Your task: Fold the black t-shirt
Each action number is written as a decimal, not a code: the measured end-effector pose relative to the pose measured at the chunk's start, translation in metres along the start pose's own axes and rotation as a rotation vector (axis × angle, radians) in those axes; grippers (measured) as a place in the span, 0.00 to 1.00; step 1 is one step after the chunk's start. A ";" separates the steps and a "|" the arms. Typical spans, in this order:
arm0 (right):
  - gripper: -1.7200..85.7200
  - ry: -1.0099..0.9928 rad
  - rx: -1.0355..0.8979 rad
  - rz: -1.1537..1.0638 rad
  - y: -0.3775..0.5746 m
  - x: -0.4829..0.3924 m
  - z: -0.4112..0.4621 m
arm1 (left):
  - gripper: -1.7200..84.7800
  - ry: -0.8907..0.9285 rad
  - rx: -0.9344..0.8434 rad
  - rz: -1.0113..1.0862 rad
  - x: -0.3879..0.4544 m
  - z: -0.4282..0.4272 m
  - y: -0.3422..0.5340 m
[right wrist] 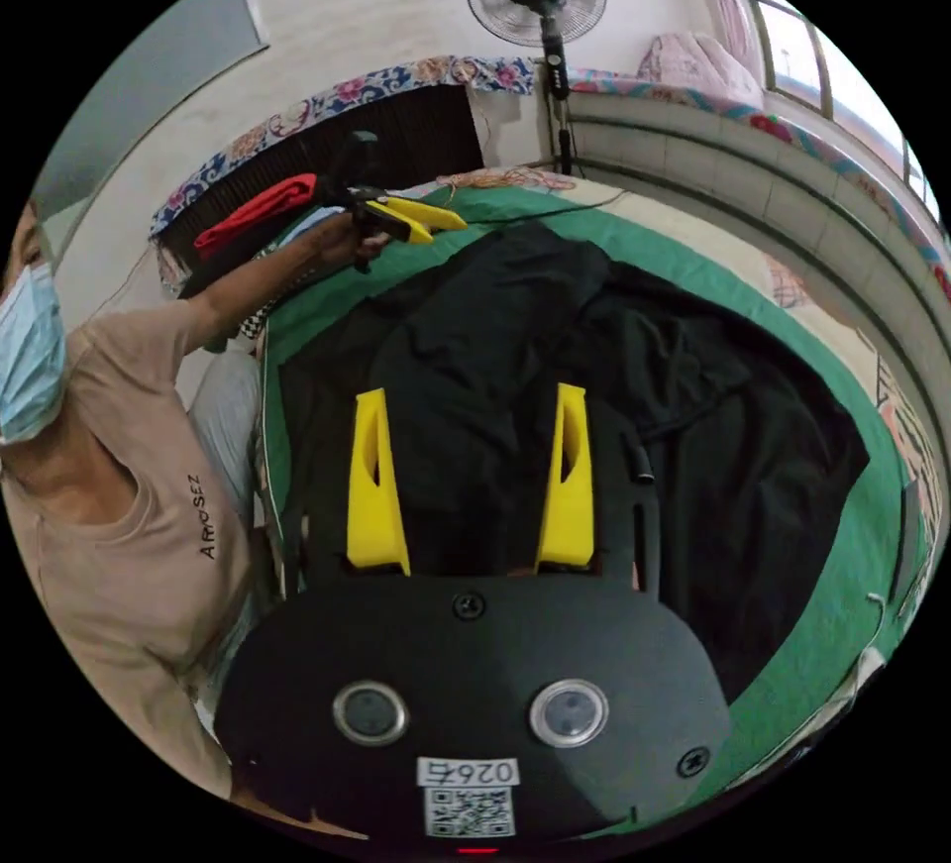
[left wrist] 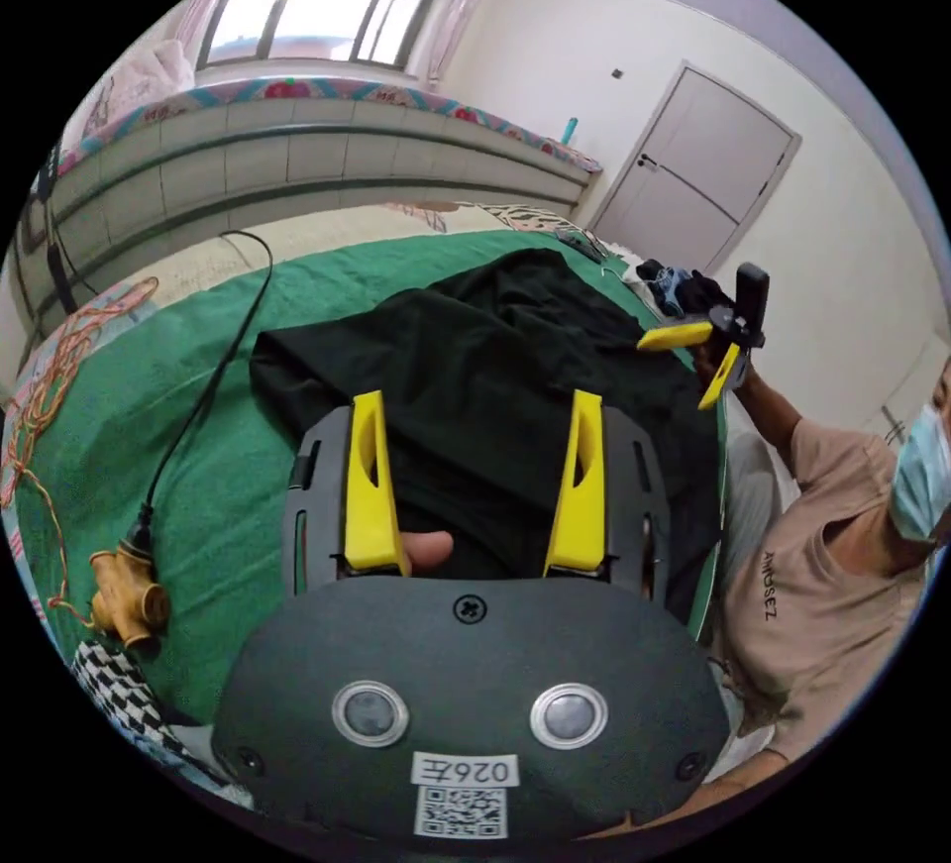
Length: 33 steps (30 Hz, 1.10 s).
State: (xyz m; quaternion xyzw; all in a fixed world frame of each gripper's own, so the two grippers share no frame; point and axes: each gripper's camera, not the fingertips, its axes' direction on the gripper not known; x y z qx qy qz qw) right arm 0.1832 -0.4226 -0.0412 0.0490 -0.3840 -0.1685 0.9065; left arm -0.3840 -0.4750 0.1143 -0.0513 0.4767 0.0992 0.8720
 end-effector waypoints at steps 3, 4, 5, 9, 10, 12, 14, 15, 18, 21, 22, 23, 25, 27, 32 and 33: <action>0.12 -0.432 -0.186 -0.091 0.014 -0.016 0.031 | 0.30 0.061 -0.026 -0.047 -0.019 0.017 -0.021; 0.13 -0.368 -0.194 -0.132 0.022 -0.030 0.028 | 0.30 0.039 -0.008 -0.052 -0.020 0.017 -0.022; 0.13 -0.304 -0.190 -0.151 0.025 -0.036 0.024 | 0.30 -0.022 0.032 -0.063 -0.022 0.016 -0.024; 0.15 0.159 -0.015 -0.051 0.012 -0.016 -0.023 | 0.28 -0.172 0.114 -0.179 -0.041 0.011 -0.032; 0.14 0.243 0.045 -0.001 0.002 0.004 -0.036 | 0.27 -0.182 0.123 -0.191 -0.043 0.010 -0.033; 0.14 0.350 0.092 0.031 -0.019 0.036 -0.046 | 0.25 -0.236 0.142 -0.213 -0.050 0.012 -0.041; 0.14 0.456 0.104 0.031 -0.043 0.066 -0.043 | 0.26 -0.254 0.112 -0.223 -0.055 0.020 -0.049; 0.14 0.522 0.099 0.026 -0.059 0.083 -0.035 | 0.28 -0.245 0.082 -0.243 -0.060 0.030 -0.054; 0.15 0.679 -0.027 -0.011 -0.099 0.118 0.005 | 0.29 -0.231 -0.058 -0.248 -0.068 0.064 -0.069; 0.14 0.740 -0.216 -0.051 -0.125 0.142 0.050 | 0.17 -0.516 -0.200 -0.144 -0.049 0.091 -0.083; 0.11 0.706 -0.254 -0.060 -0.132 0.145 0.051 | 0.10 -0.601 -0.212 -0.102 -0.042 0.094 -0.084; 0.09 0.710 -0.243 -0.045 -0.135 0.146 0.047 | 0.02 -0.686 -0.204 -0.030 -0.030 0.098 -0.087; 0.03 0.873 -0.068 0.025 -0.132 0.151 0.014 | 0.02 -0.694 -0.161 -0.013 -0.024 0.095 -0.091; 0.02 0.781 -0.017 0.139 -0.129 0.173 -0.010 | 0.02 -0.571 -0.040 -0.070 -0.035 0.084 -0.091; 0.07 0.682 -0.097 0.337 -0.122 0.233 -0.030 | 0.01 -0.422 0.066 -0.217 -0.055 0.071 -0.081; 0.09 0.669 -0.047 0.340 -0.118 0.232 -0.040 | 0.01 -0.430 0.097 -0.205 -0.048 0.067 -0.075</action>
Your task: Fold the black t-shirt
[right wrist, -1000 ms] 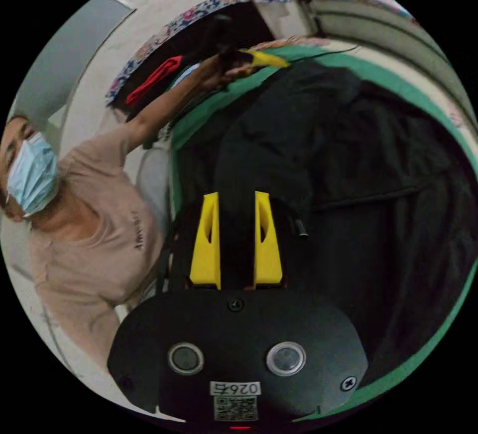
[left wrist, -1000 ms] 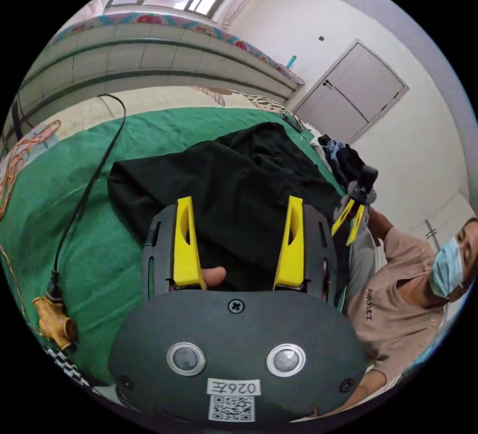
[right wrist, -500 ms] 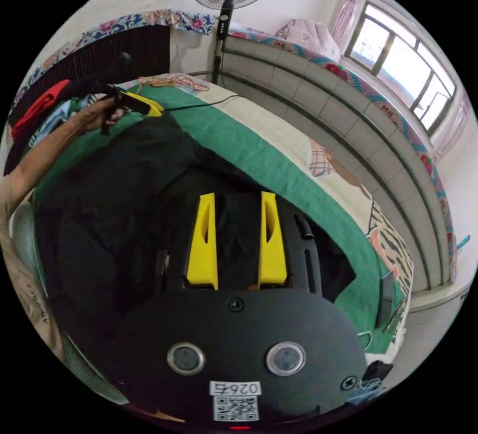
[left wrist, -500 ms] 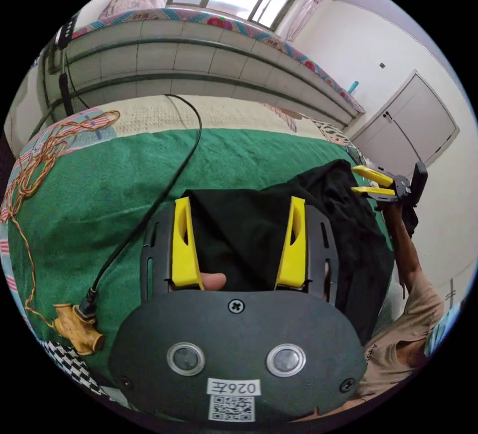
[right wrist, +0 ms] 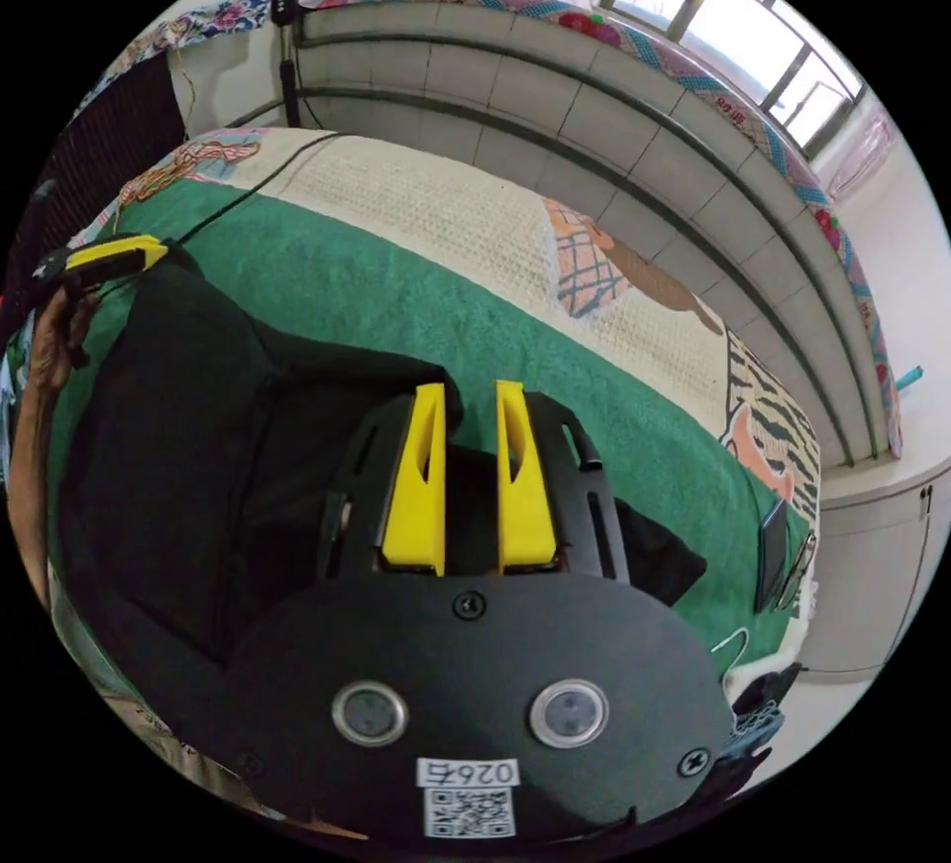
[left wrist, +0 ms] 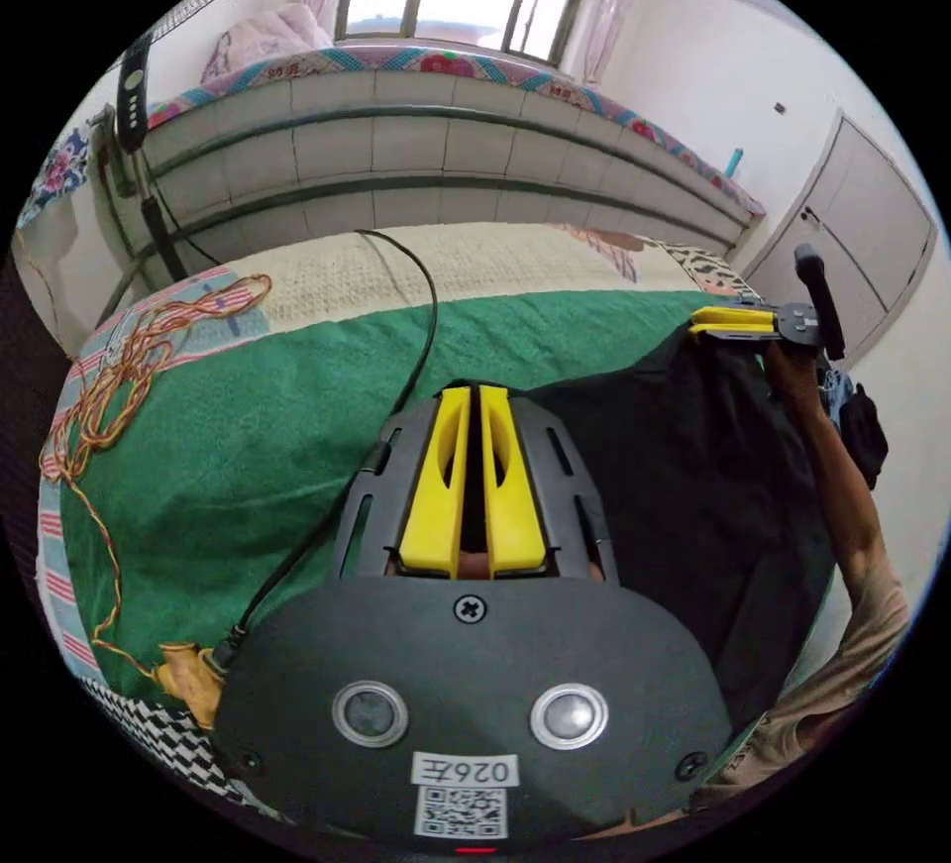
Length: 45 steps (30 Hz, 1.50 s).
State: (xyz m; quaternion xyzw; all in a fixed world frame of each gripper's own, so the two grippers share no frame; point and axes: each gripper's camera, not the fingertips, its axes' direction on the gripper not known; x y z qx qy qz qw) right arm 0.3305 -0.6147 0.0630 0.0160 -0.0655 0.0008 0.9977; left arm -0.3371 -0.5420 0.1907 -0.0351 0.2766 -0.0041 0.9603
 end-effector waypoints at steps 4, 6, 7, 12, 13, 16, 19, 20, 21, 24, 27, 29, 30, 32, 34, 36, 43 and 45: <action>0.08 -0.045 0.093 -0.023 0.014 0.018 -0.018 | 0.01 0.012 0.081 0.178 0.038 -0.010 0.026; 0.08 0.021 0.040 -0.019 0.016 0.030 -0.018 | 0.01 -0.140 -0.120 0.262 0.054 0.020 0.035; 0.09 0.008 0.055 -0.006 0.024 0.041 -0.025 | 0.01 -0.162 -0.170 0.273 0.054 0.027 0.038; 0.08 -0.020 0.064 0.093 0.079 0.109 -0.055 | 0.01 0.041 -0.130 0.271 0.053 -0.009 0.078; 0.08 0.028 0.037 0.129 0.094 0.128 -0.055 | 0.02 0.076 -0.133 0.274 0.053 -0.015 0.084; 0.10 0.066 -0.016 0.285 0.133 0.190 -0.050 | 0.05 0.146 -0.175 0.249 0.054 -0.043 0.125; 0.12 -0.036 0.042 0.486 0.168 0.252 -0.045 | 0.12 0.145 -0.181 0.236 0.054 -0.066 0.171; 0.13 -0.071 0.056 0.524 0.173 0.264 -0.042 | 0.14 0.134 -0.175 0.230 0.053 -0.072 0.184; 0.15 -0.147 0.074 0.597 0.181 0.284 -0.034 | 0.15 0.128 -0.159 0.207 0.051 -0.076 0.194; 0.19 -0.304 0.068 0.710 0.183 0.310 -0.008 | 0.16 0.187 -0.104 0.156 0.040 -0.076 0.192; 0.14 -0.101 0.007 0.567 0.163 0.295 -0.013 | 0.15 0.242 -0.002 0.128 0.028 -0.065 0.163; 0.08 -0.095 -0.003 0.439 0.152 0.285 -0.018 | 0.14 0.295 0.063 0.128 0.027 -0.052 0.141; 0.04 -0.106 -0.018 0.403 0.147 0.281 -0.019 | 0.14 0.336 0.083 0.130 0.028 -0.037 0.125; 0.02 -0.030 -0.028 0.366 0.144 0.277 -0.024 | 0.13 0.344 0.065 0.122 0.031 -0.009 0.104; 0.02 0.131 -0.016 0.393 0.147 0.284 -0.028 | 0.13 0.271 0.002 0.106 0.036 0.024 0.089; 0.04 0.170 -0.046 0.429 0.152 0.294 -0.023 | 0.11 0.102 -0.205 0.116 0.040 0.074 0.083; 0.09 0.029 0.152 0.487 0.214 0.292 -0.081 | 0.07 -0.097 -0.170 0.192 0.057 0.037 0.110; 0.08 0.017 0.267 0.431 0.244 0.270 -0.115 | 0.03 -0.180 -0.106 0.275 0.078 0.000 0.143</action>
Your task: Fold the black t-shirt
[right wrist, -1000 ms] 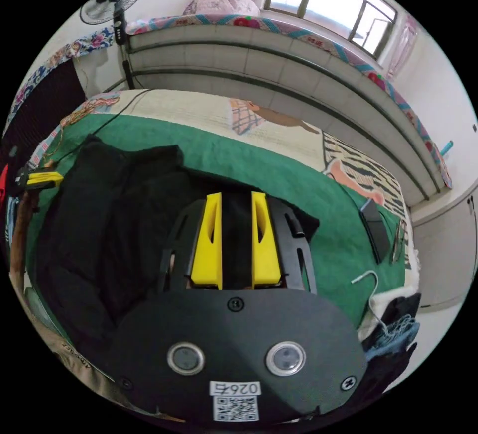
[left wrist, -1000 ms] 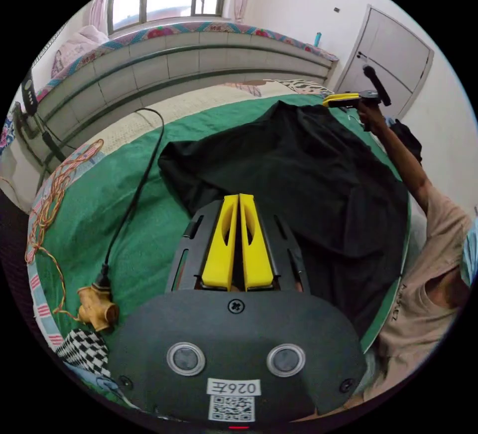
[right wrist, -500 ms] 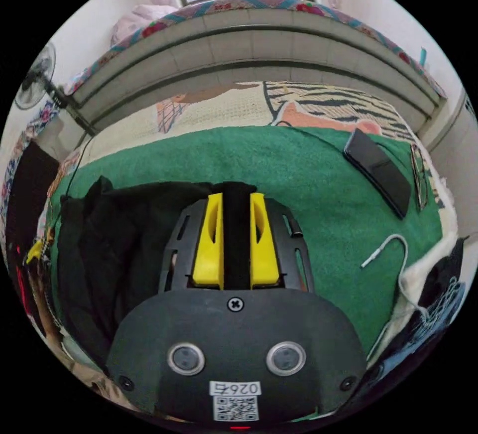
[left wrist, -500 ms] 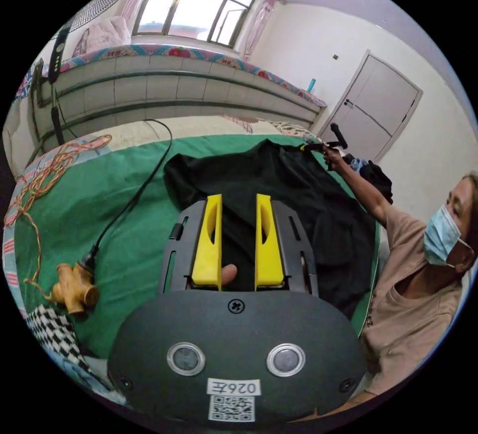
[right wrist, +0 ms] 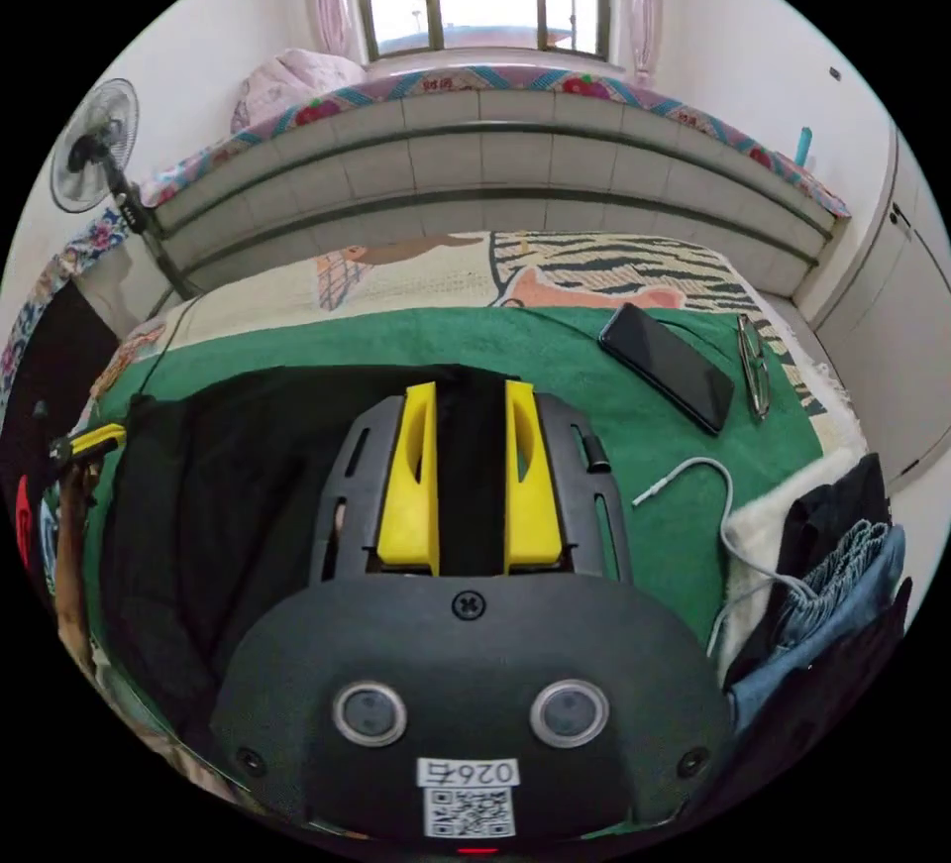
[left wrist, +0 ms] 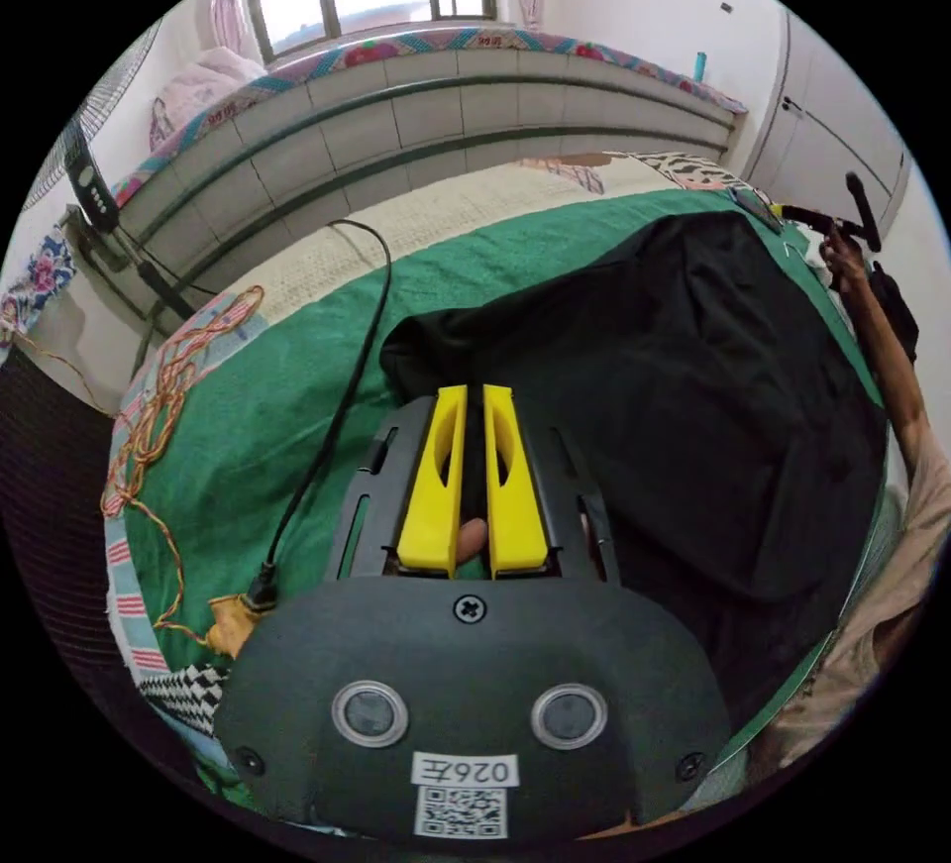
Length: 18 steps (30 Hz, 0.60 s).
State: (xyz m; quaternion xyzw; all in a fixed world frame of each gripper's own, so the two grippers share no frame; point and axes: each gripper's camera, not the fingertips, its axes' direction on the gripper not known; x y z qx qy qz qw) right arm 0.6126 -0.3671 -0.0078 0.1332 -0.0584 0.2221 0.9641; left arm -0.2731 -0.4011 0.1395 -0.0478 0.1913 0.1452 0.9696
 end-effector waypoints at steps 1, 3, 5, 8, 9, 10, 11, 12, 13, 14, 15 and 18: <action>0.08 -0.029 0.062 -0.037 0.021 -0.007 -0.029 | 0.02 -0.021 0.021 0.018 0.006 -0.011 0.009; 0.06 -0.089 0.119 -0.087 0.052 -0.018 -0.067 | 0.02 -0.021 0.087 0.067 0.032 -0.050 0.050; 0.05 -0.212 0.084 -0.152 0.079 -0.033 -0.089 | 0.02 0.074 0.109 0.077 0.048 -0.073 0.080; 0.06 -0.441 -0.096 -0.235 0.117 -0.070 -0.092 | 0.10 0.347 0.126 0.056 0.067 -0.097 0.121; 0.07 -0.510 -0.182 -0.275 0.130 -0.089 -0.086 | 0.13 0.472 0.135 0.050 0.073 -0.099 0.134; 0.08 -0.550 -0.249 -0.304 0.143 -0.108 -0.080 | 0.13 0.533 0.138 0.045 0.075 -0.099 0.139; 0.09 -0.560 -0.278 -0.319 0.149 -0.118 -0.078 | 0.15 0.643 0.137 0.015 0.079 -0.097 0.146; 0.10 -0.560 -0.320 -0.341 0.161 -0.135 -0.073 | 0.15 0.727 0.138 -0.011 0.084 -0.093 0.151; 0.12 -0.530 -0.358 -0.356 0.171 -0.149 -0.068 | 0.16 0.759 0.140 -0.016 0.086 -0.090 0.153; 0.13 -0.508 -0.376 -0.364 0.175 -0.156 -0.064 | 0.17 0.789 0.138 -0.018 0.093 -0.085 0.155; 0.15 -0.450 -0.418 -0.375 0.182 -0.167 -0.054 | 0.18 0.794 0.128 -0.016 0.101 -0.078 0.156; 0.11 -0.430 -0.611 -0.389 0.197 -0.184 -0.023 | 0.20 0.817 0.084 0.008 0.121 -0.062 0.153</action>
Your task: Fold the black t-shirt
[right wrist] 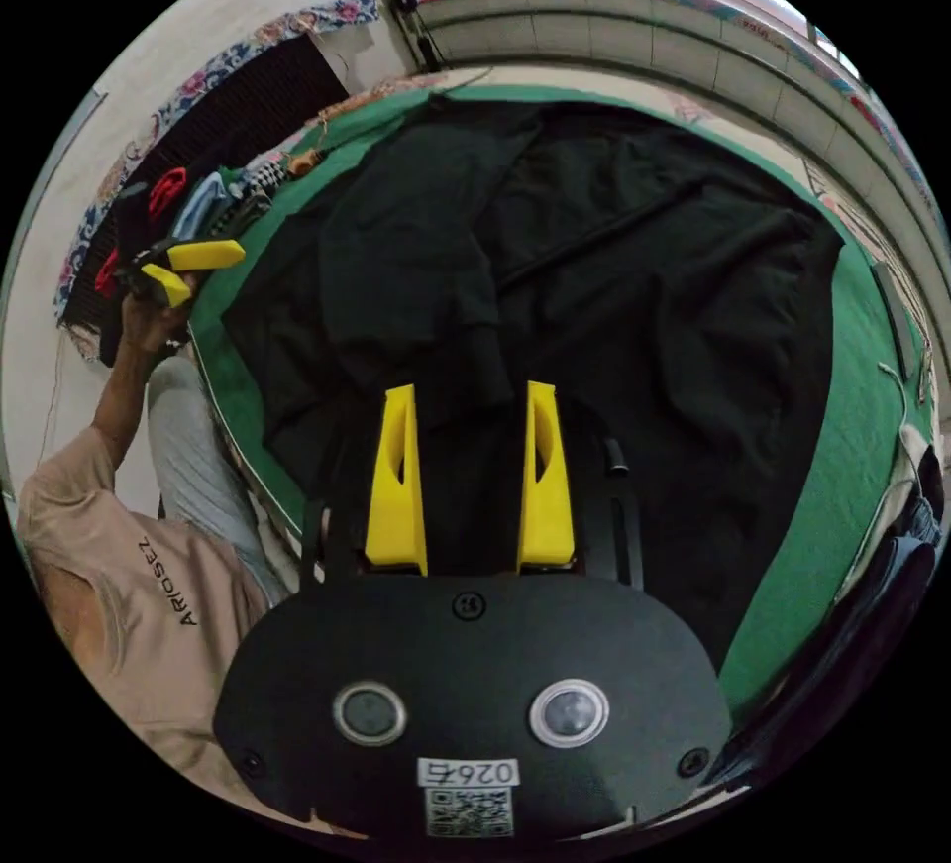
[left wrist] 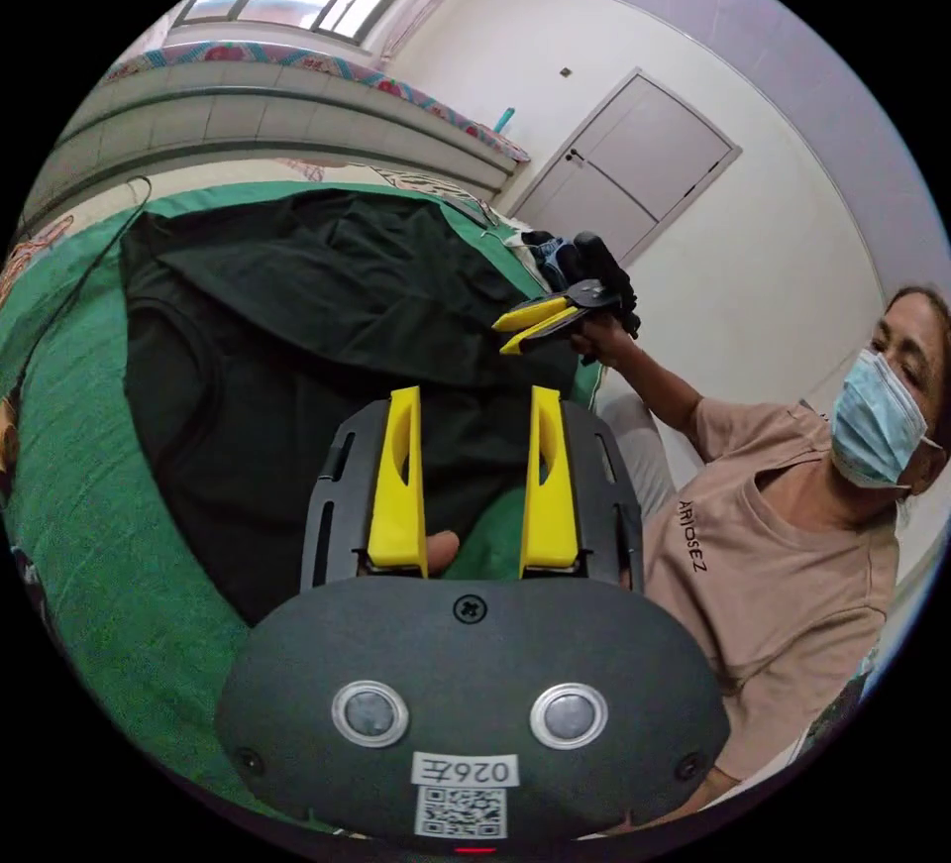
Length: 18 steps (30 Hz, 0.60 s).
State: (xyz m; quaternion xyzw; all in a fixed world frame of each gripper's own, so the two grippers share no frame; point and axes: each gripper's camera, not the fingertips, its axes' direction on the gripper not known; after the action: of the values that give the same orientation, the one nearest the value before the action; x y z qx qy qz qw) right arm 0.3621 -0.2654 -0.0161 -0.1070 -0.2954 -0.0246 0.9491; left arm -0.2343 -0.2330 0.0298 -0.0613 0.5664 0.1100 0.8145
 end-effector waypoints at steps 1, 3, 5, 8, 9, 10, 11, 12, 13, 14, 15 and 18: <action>0.08 -0.109 0.011 0.008 0.004 -0.001 0.003 | 0.21 0.001 -0.005 0.002 0.001 0.003 0.000; 0.06 -0.306 0.069 0.018 0.015 -0.005 0.001 | 0.21 -0.013 0.015 0.017 0.006 0.004 0.003; 0.05 -0.483 0.101 0.005 0.027 -0.012 0.002 | 0.20 -0.036 0.067 0.022 0.008 0.000 0.007; 0.06 -0.458 0.048 0.013 0.038 -0.025 0.013 | 0.18 -0.063 0.124 0.008 0.003 -0.004 0.013; 0.07 -0.360 0.047 0.025 0.041 -0.030 0.014 | 0.17 -0.073 0.135 -0.003 0.001 -0.003 0.015; 0.09 -0.281 0.056 0.026 0.043 -0.036 0.014 | 0.17 -0.074 0.141 -0.007 0.000 -0.002 0.016; 0.09 -0.256 0.068 0.024 0.044 -0.040 0.013 | 0.16 -0.067 0.155 -0.010 -0.001 0.000 0.018; 0.09 -0.233 0.107 0.017 0.044 -0.048 0.011 | 0.16 -0.050 0.180 -0.012 -0.002 0.002 0.018; 0.10 -0.225 0.161 0.001 0.042 -0.056 0.007 | 0.16 -0.040 0.196 -0.012 -0.002 0.004 0.017; 0.10 -0.220 0.192 -0.009 0.040 -0.061 0.006 | 0.16 -0.024 0.220 -0.005 -0.002 0.008 0.013; 0.10 -0.189 0.244 -0.022 0.034 -0.070 0.006 | 0.16 -0.027 0.207 0.003 -0.003 0.017 0.007; 0.10 -0.068 0.180 -0.031 0.006 -0.086 0.042 | 0.15 -0.056 0.003 -0.024 -0.010 0.059 -0.003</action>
State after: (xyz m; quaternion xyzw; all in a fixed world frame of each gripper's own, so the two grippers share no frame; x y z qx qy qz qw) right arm 0.2692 -0.2516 -0.0322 -0.0174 -0.3298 -0.0088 0.9438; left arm -0.1829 -0.2234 0.0599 -0.0639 0.5428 0.1009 0.8313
